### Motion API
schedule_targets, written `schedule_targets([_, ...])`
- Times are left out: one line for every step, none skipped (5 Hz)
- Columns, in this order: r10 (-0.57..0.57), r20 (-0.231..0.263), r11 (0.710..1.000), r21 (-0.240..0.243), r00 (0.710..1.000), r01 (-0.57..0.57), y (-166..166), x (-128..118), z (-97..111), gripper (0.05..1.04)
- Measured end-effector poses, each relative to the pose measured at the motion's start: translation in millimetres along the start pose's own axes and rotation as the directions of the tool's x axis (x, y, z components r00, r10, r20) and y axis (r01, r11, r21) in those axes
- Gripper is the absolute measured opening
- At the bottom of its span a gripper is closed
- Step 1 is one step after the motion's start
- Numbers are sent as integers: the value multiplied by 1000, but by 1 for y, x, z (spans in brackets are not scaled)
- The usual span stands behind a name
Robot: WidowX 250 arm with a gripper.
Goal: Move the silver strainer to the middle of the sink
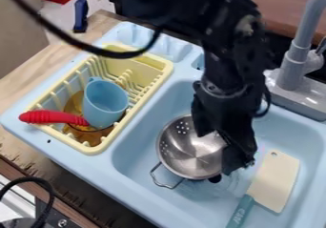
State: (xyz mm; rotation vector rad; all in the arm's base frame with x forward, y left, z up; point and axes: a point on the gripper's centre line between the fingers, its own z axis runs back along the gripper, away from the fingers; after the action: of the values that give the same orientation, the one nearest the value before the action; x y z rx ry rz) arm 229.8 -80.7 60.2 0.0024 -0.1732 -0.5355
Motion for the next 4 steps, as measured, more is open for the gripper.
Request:
schedule_targets([-15,19,1000,20,1000,14,9,1,3,999])
schedule_targets([-22,12,999,50,1000,21,20,1,3,999])
schedule_targets([-73,-6,989,130,997,74,31,1,3,999])
schedule_targets([-58,18,988,145,998,55,46,0,8,999])
